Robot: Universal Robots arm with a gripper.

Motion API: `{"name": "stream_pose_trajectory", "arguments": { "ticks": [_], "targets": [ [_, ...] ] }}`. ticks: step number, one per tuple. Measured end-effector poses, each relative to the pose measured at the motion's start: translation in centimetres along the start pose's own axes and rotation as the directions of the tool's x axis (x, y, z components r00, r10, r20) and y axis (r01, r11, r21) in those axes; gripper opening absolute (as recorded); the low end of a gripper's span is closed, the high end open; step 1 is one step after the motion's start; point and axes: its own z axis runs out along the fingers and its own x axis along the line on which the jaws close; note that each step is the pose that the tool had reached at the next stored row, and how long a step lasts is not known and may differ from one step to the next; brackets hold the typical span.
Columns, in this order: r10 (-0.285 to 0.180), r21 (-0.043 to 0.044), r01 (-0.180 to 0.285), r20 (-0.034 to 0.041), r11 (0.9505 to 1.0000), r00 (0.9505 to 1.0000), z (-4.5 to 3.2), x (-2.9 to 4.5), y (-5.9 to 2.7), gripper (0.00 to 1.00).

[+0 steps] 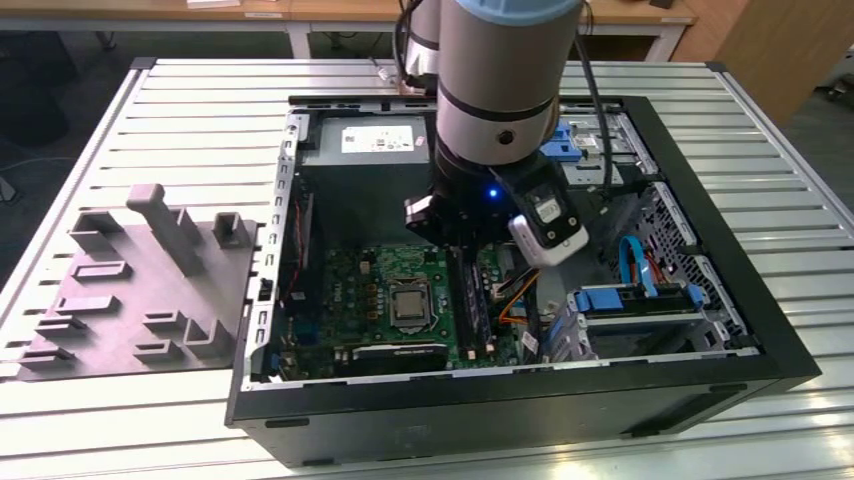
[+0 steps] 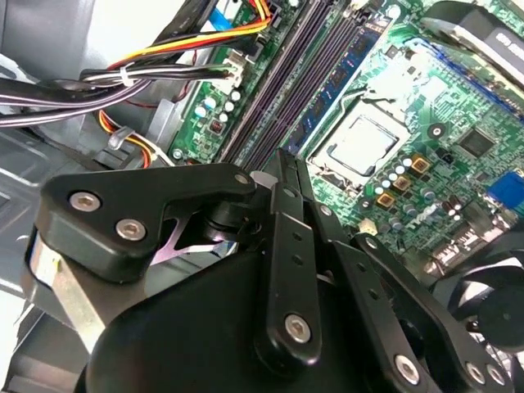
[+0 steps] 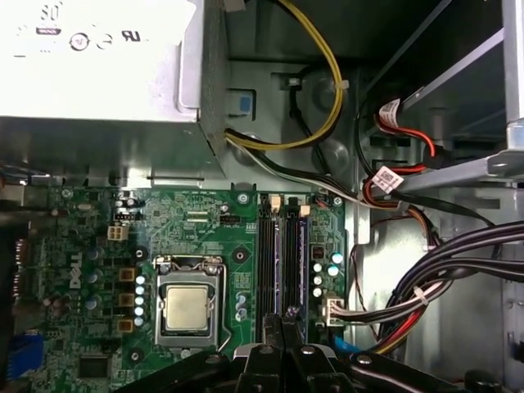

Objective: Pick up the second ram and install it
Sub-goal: 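Insert the second ram into the second slot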

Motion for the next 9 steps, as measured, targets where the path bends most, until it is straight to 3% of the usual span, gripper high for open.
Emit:
{"name": "stream_pose_trajectory", "arguments": {
  "ticks": [9],
  "targets": [
    [0.000, -0.0004, 0.000, 0.0000, 1.0000, 1.0000, 0.98, -0.37, -0.09, 0.11]
  ]
}}
